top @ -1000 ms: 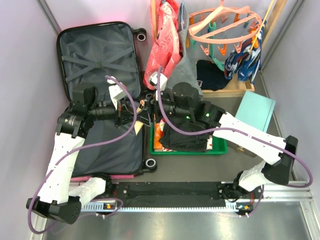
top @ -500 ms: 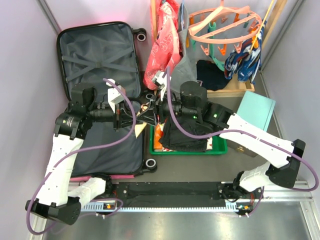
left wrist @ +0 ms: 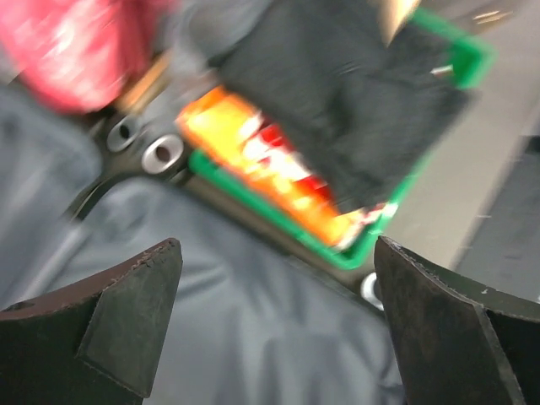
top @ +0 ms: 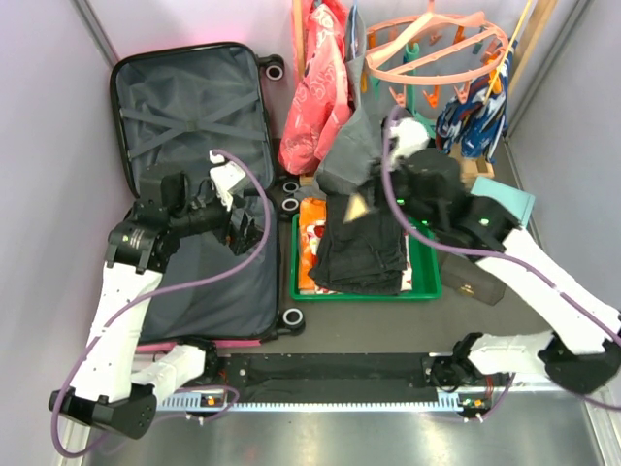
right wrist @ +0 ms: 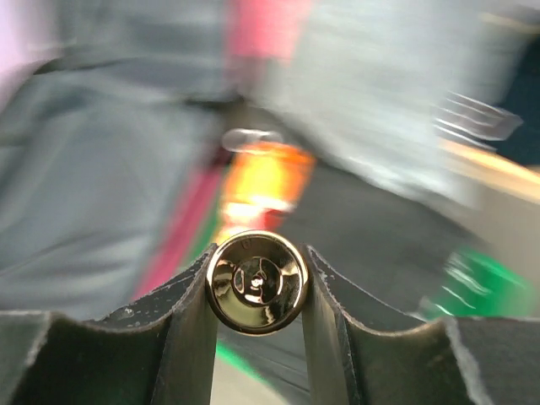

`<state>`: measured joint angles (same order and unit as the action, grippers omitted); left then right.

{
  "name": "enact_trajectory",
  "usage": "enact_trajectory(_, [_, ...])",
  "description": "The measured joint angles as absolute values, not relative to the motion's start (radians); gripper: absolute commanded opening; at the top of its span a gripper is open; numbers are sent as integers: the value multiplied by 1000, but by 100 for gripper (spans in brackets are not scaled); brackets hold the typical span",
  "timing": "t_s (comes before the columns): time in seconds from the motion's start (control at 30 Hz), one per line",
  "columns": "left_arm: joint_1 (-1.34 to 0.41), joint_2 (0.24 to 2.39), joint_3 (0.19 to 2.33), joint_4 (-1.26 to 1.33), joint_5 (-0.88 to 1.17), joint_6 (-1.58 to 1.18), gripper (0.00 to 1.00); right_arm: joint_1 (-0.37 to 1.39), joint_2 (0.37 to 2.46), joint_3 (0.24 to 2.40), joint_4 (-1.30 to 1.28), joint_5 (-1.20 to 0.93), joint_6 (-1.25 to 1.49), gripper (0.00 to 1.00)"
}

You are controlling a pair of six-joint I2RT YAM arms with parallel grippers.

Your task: Open, take out, and arrange the luggage

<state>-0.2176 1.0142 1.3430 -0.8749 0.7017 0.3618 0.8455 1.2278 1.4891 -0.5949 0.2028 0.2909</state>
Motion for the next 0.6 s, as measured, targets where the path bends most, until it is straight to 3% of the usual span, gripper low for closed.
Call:
enact_trajectory(0.27, [-218, 1014, 1279, -876, 490, 366, 99, 649, 1199, 1306, -910, 803, 266, 0])
enact_trajectory(0.6, [-219, 1008, 1244, -877, 439, 395, 99, 289, 1287, 954, -728, 876, 70, 0])
